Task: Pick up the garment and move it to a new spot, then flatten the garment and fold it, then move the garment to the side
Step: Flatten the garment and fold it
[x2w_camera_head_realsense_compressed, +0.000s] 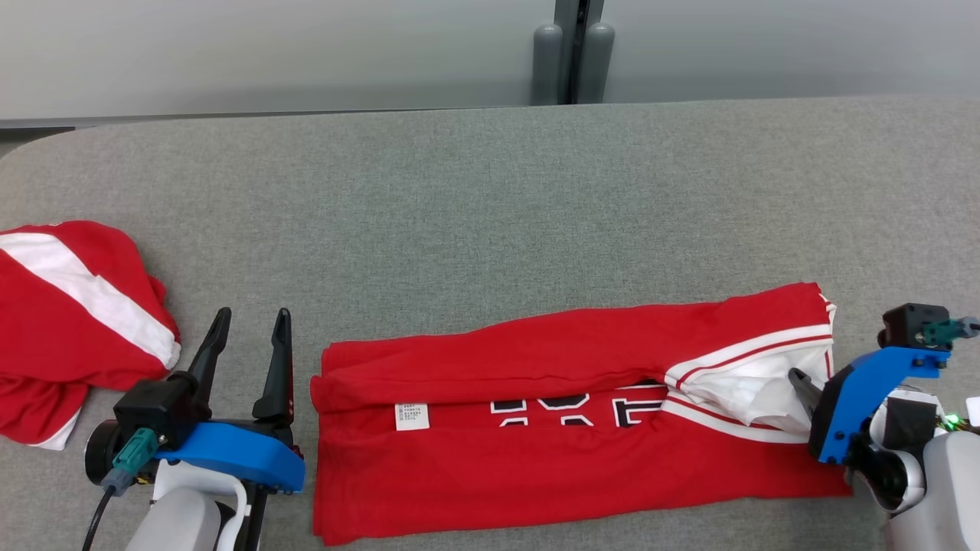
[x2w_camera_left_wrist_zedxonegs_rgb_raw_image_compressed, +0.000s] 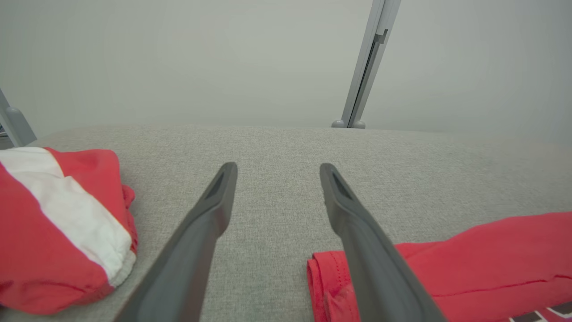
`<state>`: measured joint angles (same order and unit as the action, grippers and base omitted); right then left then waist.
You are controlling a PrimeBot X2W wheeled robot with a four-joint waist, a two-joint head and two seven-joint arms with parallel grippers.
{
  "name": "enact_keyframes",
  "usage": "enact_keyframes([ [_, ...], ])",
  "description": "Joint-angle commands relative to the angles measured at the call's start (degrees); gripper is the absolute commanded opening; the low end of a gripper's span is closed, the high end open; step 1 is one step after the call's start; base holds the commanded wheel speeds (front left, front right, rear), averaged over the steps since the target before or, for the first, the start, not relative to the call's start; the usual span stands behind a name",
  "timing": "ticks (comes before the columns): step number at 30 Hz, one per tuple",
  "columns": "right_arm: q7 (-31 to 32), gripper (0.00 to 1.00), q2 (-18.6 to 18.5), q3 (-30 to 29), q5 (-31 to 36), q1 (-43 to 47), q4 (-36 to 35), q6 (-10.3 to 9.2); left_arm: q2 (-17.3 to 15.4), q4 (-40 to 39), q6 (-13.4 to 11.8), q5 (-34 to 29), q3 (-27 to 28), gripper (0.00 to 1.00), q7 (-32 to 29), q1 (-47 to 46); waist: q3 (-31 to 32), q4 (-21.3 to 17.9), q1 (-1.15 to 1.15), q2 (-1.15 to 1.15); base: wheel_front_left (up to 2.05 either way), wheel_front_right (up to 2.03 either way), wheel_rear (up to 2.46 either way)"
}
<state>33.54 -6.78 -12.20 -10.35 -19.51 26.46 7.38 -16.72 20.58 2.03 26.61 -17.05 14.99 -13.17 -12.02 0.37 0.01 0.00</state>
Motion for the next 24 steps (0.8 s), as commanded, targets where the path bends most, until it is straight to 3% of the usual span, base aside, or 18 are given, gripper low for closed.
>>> enact_keyframes([
  [1,0.42,0.00,1.20,1.67,-0.97,0.51,1.43,0.21,0.20,0.26,0.16,-0.48,0.63,1.00,0.26,0.27,0.08,-0.06,-0.01,0.00,0.00,0.00,0.00],
  [8,-0.65,0.00,-4.56,2.23,-4.16,1.51,-3.88,0.11,1.04,0.28,0.46,-1.38,2.30,1.00,0.26,1.31,1.04,-0.80,-0.01,0.00,0.00,0.00,0.00],
  [17,1.20,0.00,-11.11,-8.49,-1.84,3.76,-12.39,0.11,1.62,-0.73,0.35,-2.39,3.21,1.00,0.27,2.35,1.60,-2.05,-0.01,0.00,0.00,0.00,0.00],
  [24,5.06,0.00,-11.02,-10.03,-1.10,6.01,-15.03,0.12,2.23,0.09,1.04,-3.04,2.54,1.00,0.26,2.60,3.09,-1.78,-0.01,0.00,0.00,0.00,0.00],
])
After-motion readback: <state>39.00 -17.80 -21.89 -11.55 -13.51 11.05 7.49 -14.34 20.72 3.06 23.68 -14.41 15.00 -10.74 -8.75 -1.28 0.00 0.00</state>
